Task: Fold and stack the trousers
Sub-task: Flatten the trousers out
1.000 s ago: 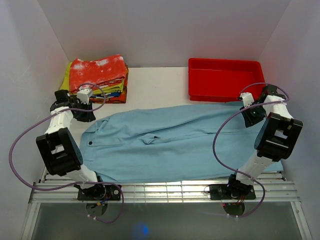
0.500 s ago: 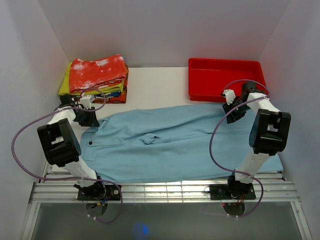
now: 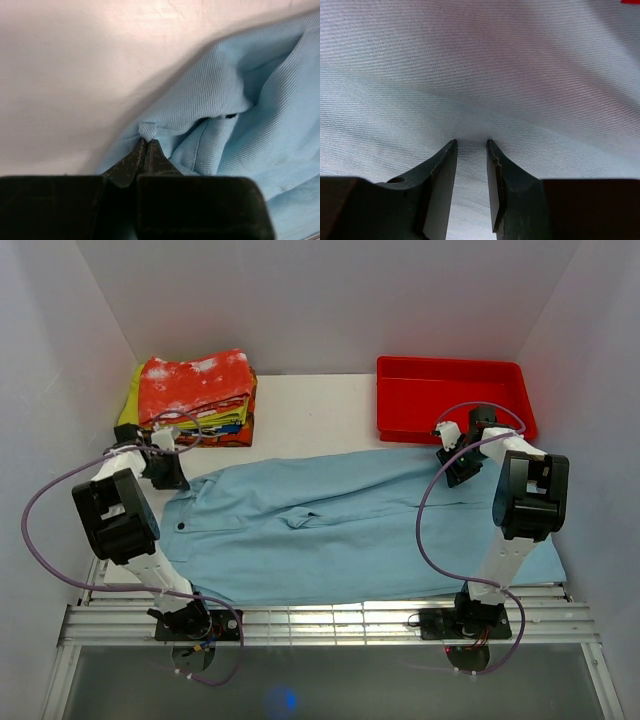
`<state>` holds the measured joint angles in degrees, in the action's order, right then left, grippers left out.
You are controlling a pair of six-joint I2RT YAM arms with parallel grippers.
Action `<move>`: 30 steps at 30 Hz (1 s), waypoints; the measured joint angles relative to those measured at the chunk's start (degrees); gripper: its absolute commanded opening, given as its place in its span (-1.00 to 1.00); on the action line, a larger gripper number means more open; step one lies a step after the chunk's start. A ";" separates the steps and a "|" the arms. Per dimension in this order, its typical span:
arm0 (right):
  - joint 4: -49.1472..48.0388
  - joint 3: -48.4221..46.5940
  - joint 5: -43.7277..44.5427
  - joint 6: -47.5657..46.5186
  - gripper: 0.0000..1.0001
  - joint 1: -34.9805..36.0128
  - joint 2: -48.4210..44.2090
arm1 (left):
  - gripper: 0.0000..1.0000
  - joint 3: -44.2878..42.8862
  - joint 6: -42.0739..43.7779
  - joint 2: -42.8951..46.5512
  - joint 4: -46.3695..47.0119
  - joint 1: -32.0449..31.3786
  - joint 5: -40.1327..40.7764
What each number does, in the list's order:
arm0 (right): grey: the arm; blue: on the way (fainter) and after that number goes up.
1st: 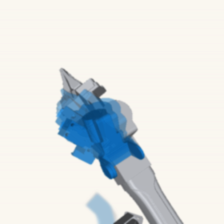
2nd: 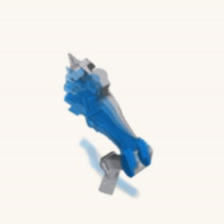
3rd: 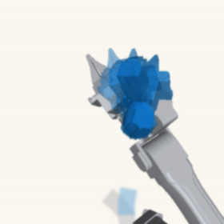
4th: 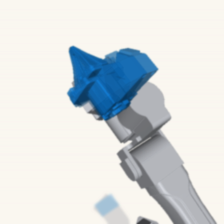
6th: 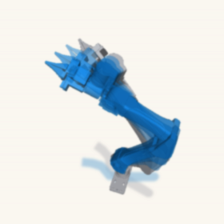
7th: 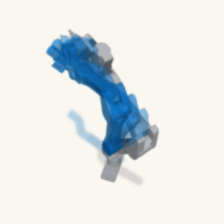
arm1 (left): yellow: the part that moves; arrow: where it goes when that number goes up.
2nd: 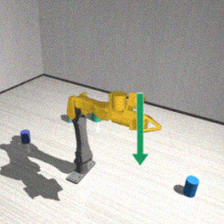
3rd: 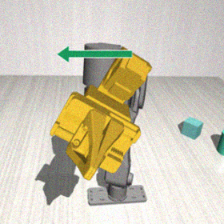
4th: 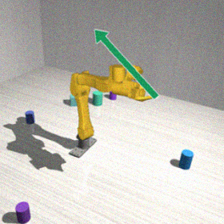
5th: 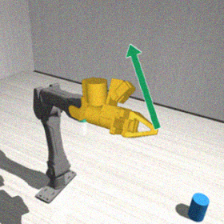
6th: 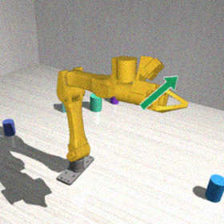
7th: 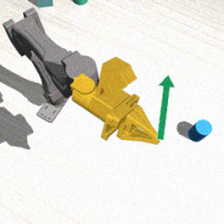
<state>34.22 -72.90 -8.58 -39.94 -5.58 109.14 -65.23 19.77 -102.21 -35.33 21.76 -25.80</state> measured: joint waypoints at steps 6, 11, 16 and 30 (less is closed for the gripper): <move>-0.48 0.33 0.85 0.35 -0.30 0.35 -0.11 | -1.00 -14.32 -2.95 -0.85 -6.12 5.95 -4.20; -0.48 0.33 0.96 0.33 -0.30 0.42 -0.15 | -0.32 -23.67 -5.64 -5.03 -9.33 9.60 -8.94; -0.52 0.33 1.14 0.26 -0.30 0.42 -0.26 | 0.37 -26.97 -7.93 -12.85 -9.73 13.33 -9.92; 0.37 -0.04 -0.79 0.17 -0.28 0.37 -0.57 | 0.46 -13.25 -7.98 -3.65 -5.25 14.80 -21.66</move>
<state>34.59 -72.95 -9.37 -39.77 -5.21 108.57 -78.48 11.79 -105.86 -40.58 36.56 -47.46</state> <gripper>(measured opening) 0.354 0.708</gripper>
